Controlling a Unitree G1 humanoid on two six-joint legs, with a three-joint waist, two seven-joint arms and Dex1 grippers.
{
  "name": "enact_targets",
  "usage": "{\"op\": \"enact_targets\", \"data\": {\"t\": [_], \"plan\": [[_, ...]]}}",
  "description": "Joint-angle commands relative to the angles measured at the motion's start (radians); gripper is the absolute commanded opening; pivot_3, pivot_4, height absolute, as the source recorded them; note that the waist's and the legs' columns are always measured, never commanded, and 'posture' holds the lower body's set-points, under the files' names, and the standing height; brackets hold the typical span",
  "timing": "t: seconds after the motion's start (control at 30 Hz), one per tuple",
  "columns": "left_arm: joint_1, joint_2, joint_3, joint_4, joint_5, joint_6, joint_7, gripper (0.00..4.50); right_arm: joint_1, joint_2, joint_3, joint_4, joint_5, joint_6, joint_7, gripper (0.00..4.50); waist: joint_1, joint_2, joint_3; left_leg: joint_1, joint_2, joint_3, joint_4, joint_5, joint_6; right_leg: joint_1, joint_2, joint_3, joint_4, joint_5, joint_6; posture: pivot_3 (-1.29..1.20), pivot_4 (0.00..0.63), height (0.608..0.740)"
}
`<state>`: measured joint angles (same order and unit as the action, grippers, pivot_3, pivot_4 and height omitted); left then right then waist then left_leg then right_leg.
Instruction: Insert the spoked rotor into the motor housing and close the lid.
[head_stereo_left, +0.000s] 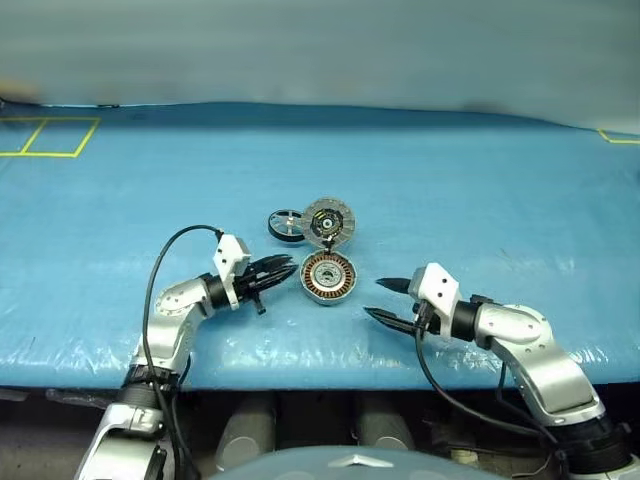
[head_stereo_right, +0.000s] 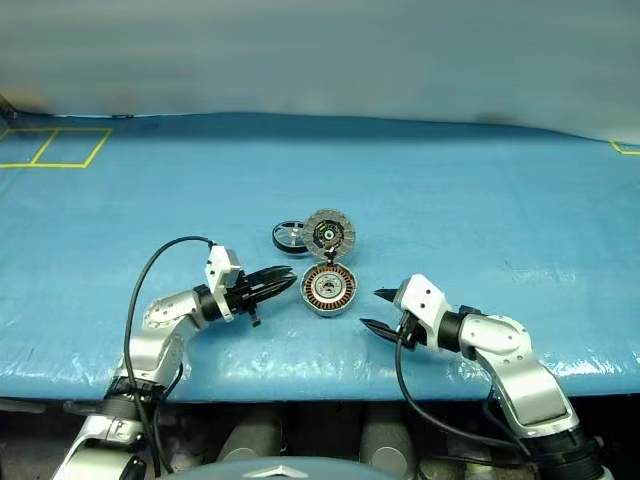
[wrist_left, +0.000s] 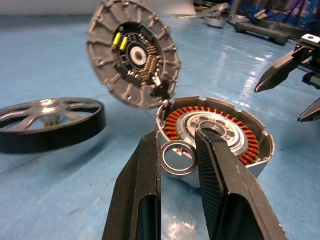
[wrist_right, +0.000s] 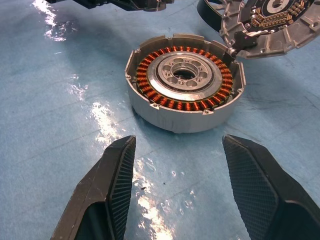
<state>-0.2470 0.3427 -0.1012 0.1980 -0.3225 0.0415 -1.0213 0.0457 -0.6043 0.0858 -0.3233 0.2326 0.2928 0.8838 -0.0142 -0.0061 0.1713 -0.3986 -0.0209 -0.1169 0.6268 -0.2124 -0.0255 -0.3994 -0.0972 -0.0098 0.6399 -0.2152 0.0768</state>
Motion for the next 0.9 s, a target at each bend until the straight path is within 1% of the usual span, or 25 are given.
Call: {"op": "enact_targets", "data": {"t": [0.03,0.27,0.5,0.6,0.83,0.9], "plan": [[-0.05,-0.008,-0.039,0.028,0.022,-0.002,-0.033,0.64,-0.006,0.015,0.017,-0.005,-0.009,-0.038,-0.014,2.92,0.001,0.0,0.0,0.0,0.0,0.0,0.0,0.0,0.0,0.0,0.0,0.0,0.0,0.0,0.0,0.0,0.15,0.74],[-0.138,-0.046,-0.118,0.135,0.096,-0.036,-0.054,0.64,-0.001,0.02,0.036,0.001,-0.021,-0.048,-0.032,2.92,0.003,-0.001,0.001,0.0,0.0,0.0,0.0,0.0,0.0,0.0,0.0,0.0,0.0,0.0,0.001,0.0,0.15,0.74],[-0.209,-0.092,-0.134,0.226,0.133,-0.08,-0.056,0.64,0.006,0.02,0.039,-0.008,-0.011,-0.04,-0.033,2.92,0.002,-0.001,0.001,0.0,0.0,0.0,0.0,0.0,0.0,0.0,0.0,0.0,0.0,0.001,0.002,0.0,0.15,0.74],[-0.225,-0.099,-0.14,0.244,0.141,-0.091,-0.061,0.64,0.008,0.02,0.04,-0.01,-0.013,-0.039,-0.034,2.92,0.002,-0.002,0.001,0.0,0.0,0.0,0.0,0.0,0.0,0.0,0.0,0.0,0.0,0.003,0.005,0.0,0.15,0.74],[-0.236,-0.098,-0.154,0.262,0.162,-0.084,-0.087,0.64,0.01,0.02,0.047,-0.01,-0.022,-0.042,-0.045,2.92,0.002,-0.002,0.001,0.0,0.0,0.0,0.0,0.0,0.0,0.0,0.0,0.0,0.0,0.003,0.005,0.0,0.15,0.74],[-0.234,-0.092,-0.153,0.266,0.18,-0.103,-0.071,1.37,0.01,0.019,0.048,-0.01,-0.025,-0.042,-0.049,2.92,0.002,-0.002,0.001,0.0,0.0,0.0,0.0,0.0,0.0,0.0,0.0,0.0,0.0,0.003,0.005,0.0,0.15,0.74]]}}
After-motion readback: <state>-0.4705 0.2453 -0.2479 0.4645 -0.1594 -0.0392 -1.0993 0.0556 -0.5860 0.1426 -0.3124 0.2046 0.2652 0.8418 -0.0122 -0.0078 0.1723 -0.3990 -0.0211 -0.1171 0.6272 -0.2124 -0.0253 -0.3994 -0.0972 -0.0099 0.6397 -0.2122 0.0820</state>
